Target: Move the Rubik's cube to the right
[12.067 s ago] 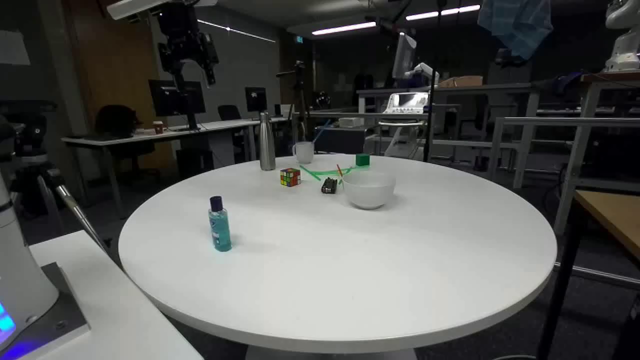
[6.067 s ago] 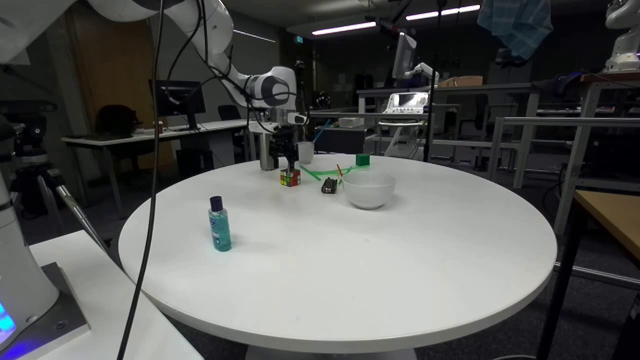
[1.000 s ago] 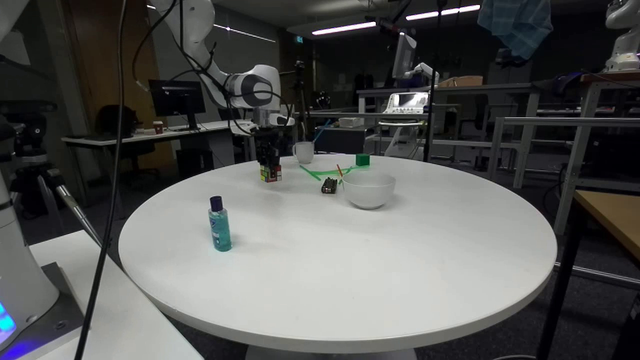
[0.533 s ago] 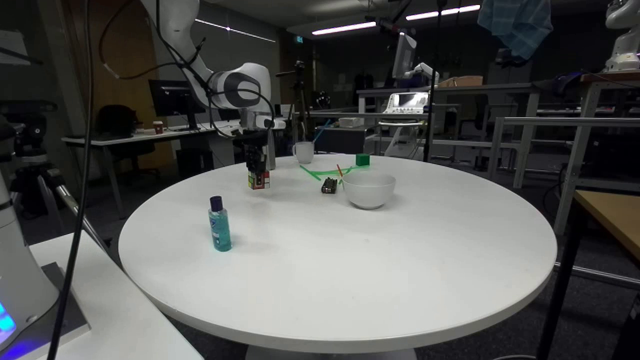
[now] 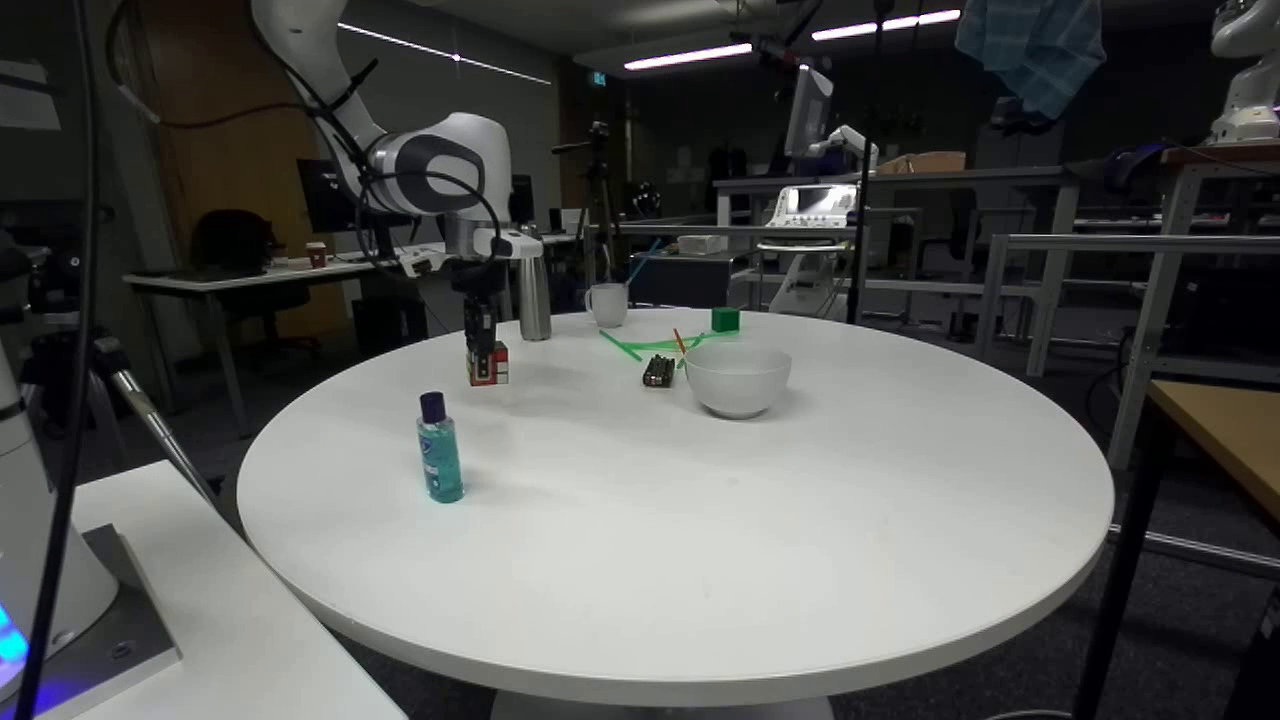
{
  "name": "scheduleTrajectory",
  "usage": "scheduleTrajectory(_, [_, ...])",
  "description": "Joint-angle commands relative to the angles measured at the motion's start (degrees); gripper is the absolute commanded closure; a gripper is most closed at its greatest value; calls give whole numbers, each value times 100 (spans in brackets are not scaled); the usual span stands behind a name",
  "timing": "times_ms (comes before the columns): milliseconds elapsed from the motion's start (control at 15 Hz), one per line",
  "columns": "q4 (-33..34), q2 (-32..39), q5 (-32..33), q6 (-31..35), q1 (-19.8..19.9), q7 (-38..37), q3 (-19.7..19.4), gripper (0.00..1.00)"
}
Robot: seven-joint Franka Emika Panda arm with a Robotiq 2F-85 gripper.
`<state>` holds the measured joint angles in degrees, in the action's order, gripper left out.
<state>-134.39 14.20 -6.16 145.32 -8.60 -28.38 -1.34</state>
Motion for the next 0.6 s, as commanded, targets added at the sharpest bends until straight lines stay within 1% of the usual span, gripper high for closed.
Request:
scheduleTrajectory(0, [-661,-565,-226,269,79,-274,55,66])
scheduleTrajectory(267, [-957,-767,-317,598,84,-1020,25,66])
scheduleTrajectory(400, [-1034,-810,-245,790,90,-1589,-8,66])
scheduleTrajectory(533, [-1031,-796,-185,823,105,-2180,-39,66])
